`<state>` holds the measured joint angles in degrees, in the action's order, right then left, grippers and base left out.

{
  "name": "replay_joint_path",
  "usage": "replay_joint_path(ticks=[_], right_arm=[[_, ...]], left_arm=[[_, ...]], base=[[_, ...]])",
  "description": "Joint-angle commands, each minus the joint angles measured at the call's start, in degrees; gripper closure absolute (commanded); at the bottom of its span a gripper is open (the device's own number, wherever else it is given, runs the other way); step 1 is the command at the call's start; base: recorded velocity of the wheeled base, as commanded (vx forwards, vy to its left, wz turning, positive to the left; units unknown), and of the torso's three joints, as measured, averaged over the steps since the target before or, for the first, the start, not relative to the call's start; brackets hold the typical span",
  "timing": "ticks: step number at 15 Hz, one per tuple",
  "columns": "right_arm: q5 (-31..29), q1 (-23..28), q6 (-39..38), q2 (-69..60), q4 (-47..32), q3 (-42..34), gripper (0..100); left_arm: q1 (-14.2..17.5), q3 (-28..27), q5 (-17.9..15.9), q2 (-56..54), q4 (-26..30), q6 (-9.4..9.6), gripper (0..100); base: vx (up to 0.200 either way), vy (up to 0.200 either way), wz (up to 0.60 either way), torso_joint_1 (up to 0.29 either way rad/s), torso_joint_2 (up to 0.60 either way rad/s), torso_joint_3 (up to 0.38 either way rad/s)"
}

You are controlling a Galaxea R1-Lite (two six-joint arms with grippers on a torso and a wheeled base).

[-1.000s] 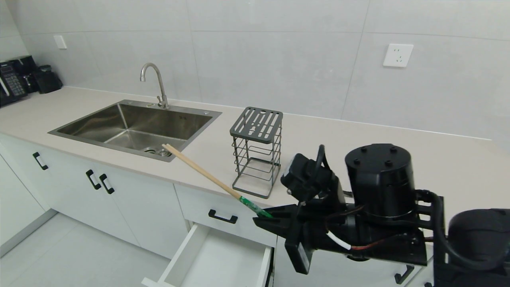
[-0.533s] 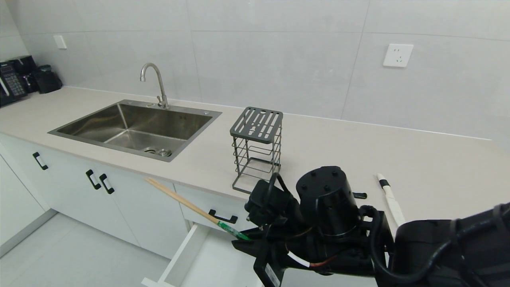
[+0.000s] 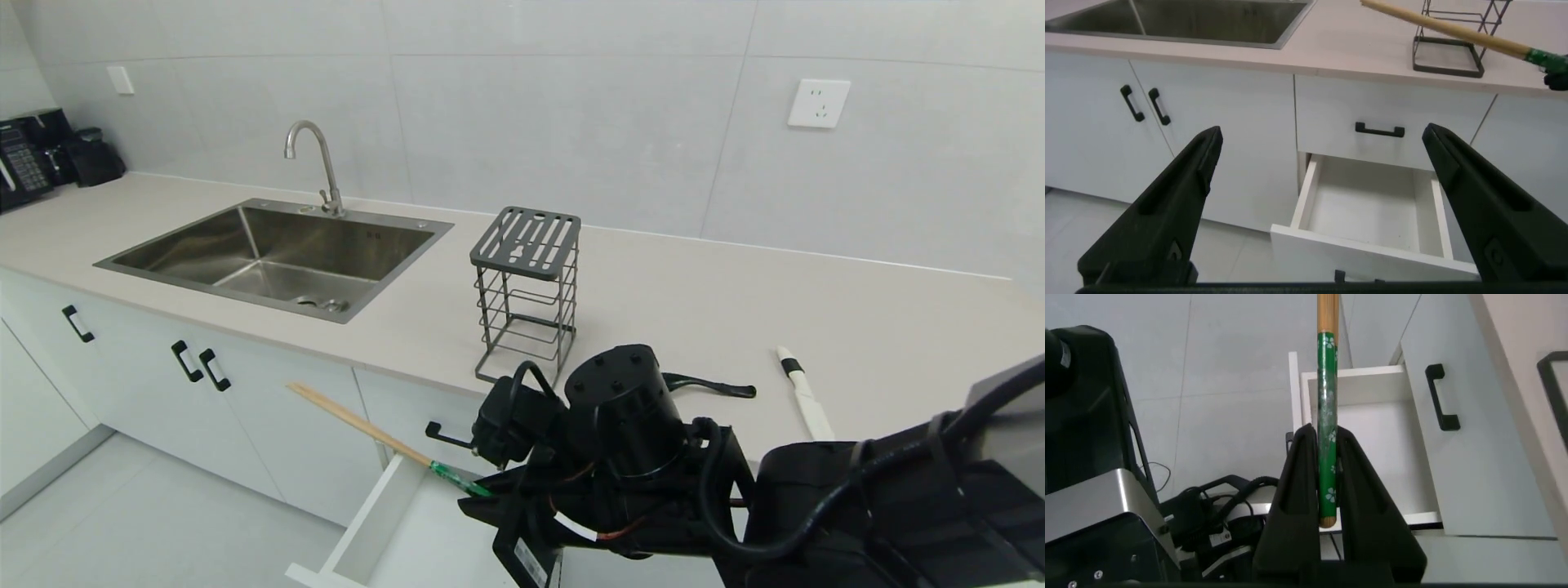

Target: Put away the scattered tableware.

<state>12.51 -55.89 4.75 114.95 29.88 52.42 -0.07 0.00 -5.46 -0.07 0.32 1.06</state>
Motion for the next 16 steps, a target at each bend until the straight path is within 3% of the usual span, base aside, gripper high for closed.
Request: replay_joint_path(ticks=[1,16], right_arm=[[0.32,-0.88,-0.54,0.46,0.09,0.67,100],[-0.38,-1.76,-0.8,7.22,0.0,7.7,100]], left_arm=[[-0.01,0.0,0.01,0.07,-0.05,-0.01,0],[-0.01,0.0,0.01,0.07,-0.05,-0.01,0]], base=[[0.0,0.0,0.0,-0.11,0.22,0.105],[0.0,0.0,0.0,-0.164,0.32,0.16]])
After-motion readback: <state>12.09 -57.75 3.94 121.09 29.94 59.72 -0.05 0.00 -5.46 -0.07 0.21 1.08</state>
